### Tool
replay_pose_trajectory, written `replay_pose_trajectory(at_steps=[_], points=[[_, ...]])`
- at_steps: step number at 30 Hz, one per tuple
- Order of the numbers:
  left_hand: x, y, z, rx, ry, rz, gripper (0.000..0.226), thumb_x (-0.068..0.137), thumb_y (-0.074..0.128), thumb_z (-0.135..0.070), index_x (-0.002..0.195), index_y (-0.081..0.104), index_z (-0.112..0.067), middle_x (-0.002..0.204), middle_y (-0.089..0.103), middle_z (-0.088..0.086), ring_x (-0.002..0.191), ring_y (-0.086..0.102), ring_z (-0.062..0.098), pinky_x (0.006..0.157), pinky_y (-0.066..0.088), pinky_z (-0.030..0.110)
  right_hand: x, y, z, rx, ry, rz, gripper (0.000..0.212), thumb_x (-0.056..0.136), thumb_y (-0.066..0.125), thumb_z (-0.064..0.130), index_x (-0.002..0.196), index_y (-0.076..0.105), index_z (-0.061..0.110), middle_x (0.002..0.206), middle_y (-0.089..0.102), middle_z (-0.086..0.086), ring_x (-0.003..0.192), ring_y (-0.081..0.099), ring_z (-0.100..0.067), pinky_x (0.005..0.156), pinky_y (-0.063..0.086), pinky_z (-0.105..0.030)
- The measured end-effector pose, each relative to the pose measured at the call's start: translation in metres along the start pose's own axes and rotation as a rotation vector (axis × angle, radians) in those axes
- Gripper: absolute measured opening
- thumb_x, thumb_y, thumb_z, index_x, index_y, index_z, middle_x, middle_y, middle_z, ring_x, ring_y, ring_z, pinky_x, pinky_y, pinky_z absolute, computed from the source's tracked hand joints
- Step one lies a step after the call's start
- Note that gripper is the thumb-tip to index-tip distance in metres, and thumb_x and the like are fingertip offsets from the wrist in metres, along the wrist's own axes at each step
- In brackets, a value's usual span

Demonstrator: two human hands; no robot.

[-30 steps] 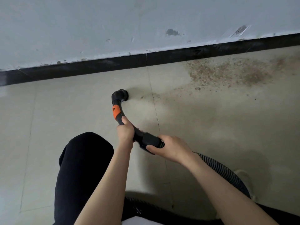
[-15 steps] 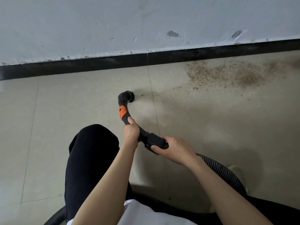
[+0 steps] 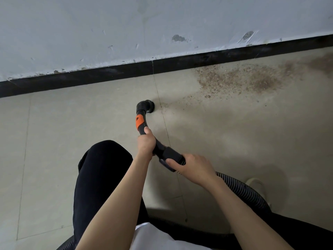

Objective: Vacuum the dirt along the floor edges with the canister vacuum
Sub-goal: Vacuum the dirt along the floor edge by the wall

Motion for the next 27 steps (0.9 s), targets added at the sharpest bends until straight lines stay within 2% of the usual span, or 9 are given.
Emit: replay_pose_trajectory(at_steps=[4,10,13,16,19,23,27], points=[[0.002,0.006,-0.006,0.055,0.018,0.012,0.056,0.100,0.025,-0.047,0.125,0.046,-0.001,0.118,0.061,0.019,0.104,0.061,0.035,0.082,0.054,0.044,0.002,-0.002,-0.002,0.035,0.032,0.024,0.057,0.081,0.030,0.083,0.071,0.043,0.029,0.068,0.054,0.009,0.066,0.054,-0.016,0.053,0.034,-0.030],[-0.002,0.018,-0.009,0.071,0.023,0.058,0.049,0.100,0.026,-0.047,0.114,0.044,-0.003,0.115,0.060,0.019,0.103,0.061,0.036,0.087,0.053,0.048,-0.006,-0.007,-0.008,0.056,0.042,-0.034,0.063,0.070,0.021,0.090,0.071,0.042,0.031,0.068,0.053,0.010,0.061,0.050,-0.009,0.052,0.034,-0.029],[-0.003,0.027,-0.011,0.057,0.029,0.075,0.048,0.101,0.027,-0.047,0.114,0.045,-0.005,0.111,0.059,0.016,0.104,0.061,0.035,0.086,0.054,0.045,-0.008,-0.011,-0.014,0.060,0.067,-0.067,0.065,0.064,0.018,0.091,0.071,0.042,0.031,0.067,0.052,0.011,0.061,0.050,-0.008,0.051,0.033,-0.029],[-0.003,0.037,-0.010,0.056,0.029,0.090,0.047,0.100,0.028,-0.047,0.115,0.045,-0.006,0.108,0.058,0.014,0.102,0.061,0.034,0.085,0.054,0.043,-0.009,-0.013,-0.022,0.050,0.116,-0.058,0.062,0.067,0.022,0.090,0.073,0.042,0.031,0.069,0.052,0.012,0.070,0.055,-0.019,0.058,0.036,-0.032],[-0.003,0.047,-0.011,0.105,0.036,0.105,0.054,0.100,0.027,-0.048,0.121,0.047,-0.003,0.111,0.059,0.015,0.099,0.060,0.032,0.081,0.053,0.040,-0.011,-0.014,-0.028,0.064,0.125,-0.068,0.065,0.068,0.020,0.090,0.076,0.045,0.031,0.075,0.058,0.007,0.073,0.059,-0.020,0.061,0.042,-0.032],[-0.004,0.065,-0.018,0.152,0.055,0.123,0.059,0.100,0.027,-0.048,0.127,0.046,0.000,0.120,0.060,0.020,0.107,0.060,0.036,0.092,0.051,0.046,-0.010,-0.018,-0.039,0.097,0.185,-0.054,0.057,0.080,0.031,0.085,0.077,0.045,0.029,0.076,0.059,0.005,0.078,0.060,-0.023,0.066,0.044,-0.033],[-0.004,0.083,-0.027,0.179,0.066,0.136,0.057,0.100,0.028,-0.046,0.129,0.045,0.000,0.121,0.059,0.020,0.106,0.060,0.035,0.091,0.052,0.046,-0.007,-0.024,-0.051,0.133,0.227,-0.082,0.057,0.080,0.035,0.083,0.076,0.047,0.028,0.074,0.058,0.007,0.077,0.059,-0.023,0.064,0.042,-0.033]])
Point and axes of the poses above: each hand's wrist, its own x-axis towards the middle knuckle, its own y-axis out of the palm, z = x × y, the point moved 2 cm from there along x, towards the middle knuckle
